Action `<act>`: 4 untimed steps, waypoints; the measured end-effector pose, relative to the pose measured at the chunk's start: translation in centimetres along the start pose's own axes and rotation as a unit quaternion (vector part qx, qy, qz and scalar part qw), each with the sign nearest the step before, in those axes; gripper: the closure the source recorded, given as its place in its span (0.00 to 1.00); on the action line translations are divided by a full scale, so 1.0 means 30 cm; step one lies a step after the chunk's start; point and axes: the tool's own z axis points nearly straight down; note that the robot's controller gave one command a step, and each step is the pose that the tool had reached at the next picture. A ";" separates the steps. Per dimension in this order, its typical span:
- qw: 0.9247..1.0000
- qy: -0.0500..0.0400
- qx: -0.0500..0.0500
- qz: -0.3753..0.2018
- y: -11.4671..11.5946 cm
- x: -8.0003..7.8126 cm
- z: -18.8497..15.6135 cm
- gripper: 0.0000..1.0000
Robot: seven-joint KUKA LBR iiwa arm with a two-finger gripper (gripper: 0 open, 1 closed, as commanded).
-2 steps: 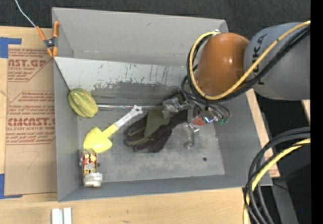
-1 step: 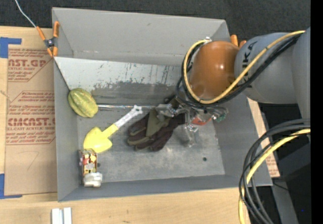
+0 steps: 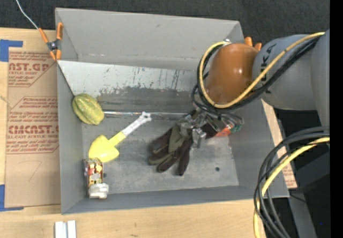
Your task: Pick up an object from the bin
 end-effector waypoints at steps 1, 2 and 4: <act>1.000 0.000 0.000 0.000 0.000 0.000 0.000 1.00; 1.000 0.002 -0.001 0.000 0.003 0.003 -0.012 1.00; 1.000 0.001 -0.001 0.000 0.004 0.000 -0.140 1.00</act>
Offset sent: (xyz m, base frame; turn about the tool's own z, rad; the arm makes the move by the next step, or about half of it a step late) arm 0.0002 -0.0001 0.0792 0.0000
